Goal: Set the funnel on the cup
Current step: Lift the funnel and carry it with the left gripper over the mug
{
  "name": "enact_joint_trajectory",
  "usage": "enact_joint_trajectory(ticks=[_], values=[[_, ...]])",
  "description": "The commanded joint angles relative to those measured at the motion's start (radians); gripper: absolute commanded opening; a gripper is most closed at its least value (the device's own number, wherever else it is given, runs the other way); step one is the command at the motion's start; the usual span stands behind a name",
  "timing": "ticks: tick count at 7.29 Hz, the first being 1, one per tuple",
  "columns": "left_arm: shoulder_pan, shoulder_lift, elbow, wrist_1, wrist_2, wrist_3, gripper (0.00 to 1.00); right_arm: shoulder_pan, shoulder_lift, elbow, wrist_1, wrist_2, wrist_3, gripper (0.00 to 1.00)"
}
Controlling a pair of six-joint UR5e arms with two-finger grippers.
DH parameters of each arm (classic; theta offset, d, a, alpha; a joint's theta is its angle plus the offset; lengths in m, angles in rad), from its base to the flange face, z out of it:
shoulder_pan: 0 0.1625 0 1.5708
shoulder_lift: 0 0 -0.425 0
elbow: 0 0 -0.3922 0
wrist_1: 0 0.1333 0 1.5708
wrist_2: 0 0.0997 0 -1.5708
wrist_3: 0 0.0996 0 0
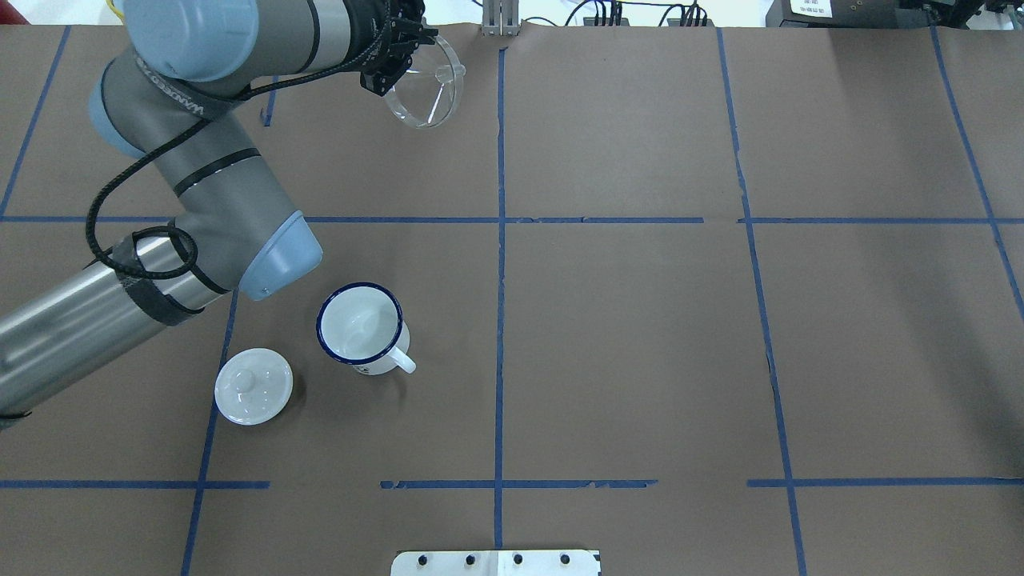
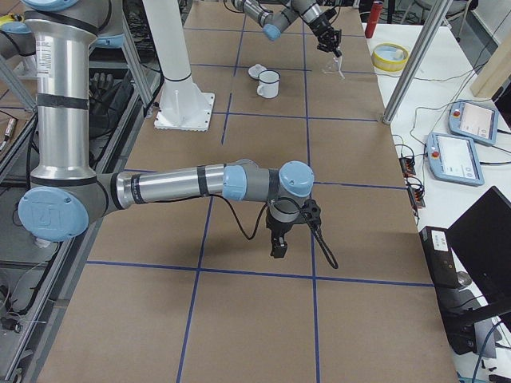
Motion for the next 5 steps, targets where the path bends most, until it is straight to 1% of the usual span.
enact_joint_trajectory(ticks=[1,2,3,5], values=[[0.007,-0.022,-0.239,0.473,-0.076,0.124,0.00,0.000,0.000,0.000,0.000,0.000,0.000,1.00],[0.010,-0.060,-0.266,0.680,-0.119,0.228,0.00,0.000,0.000,0.000,0.000,0.000,0.000,1.00],[0.043,-0.108,-0.267,0.867,-0.150,0.350,0.00,0.000,0.000,0.000,0.000,0.000,0.000,1.00],[0.123,-0.146,-0.254,1.123,-0.158,0.564,0.00,0.000,0.000,0.000,0.000,0.000,0.000,1.00]])
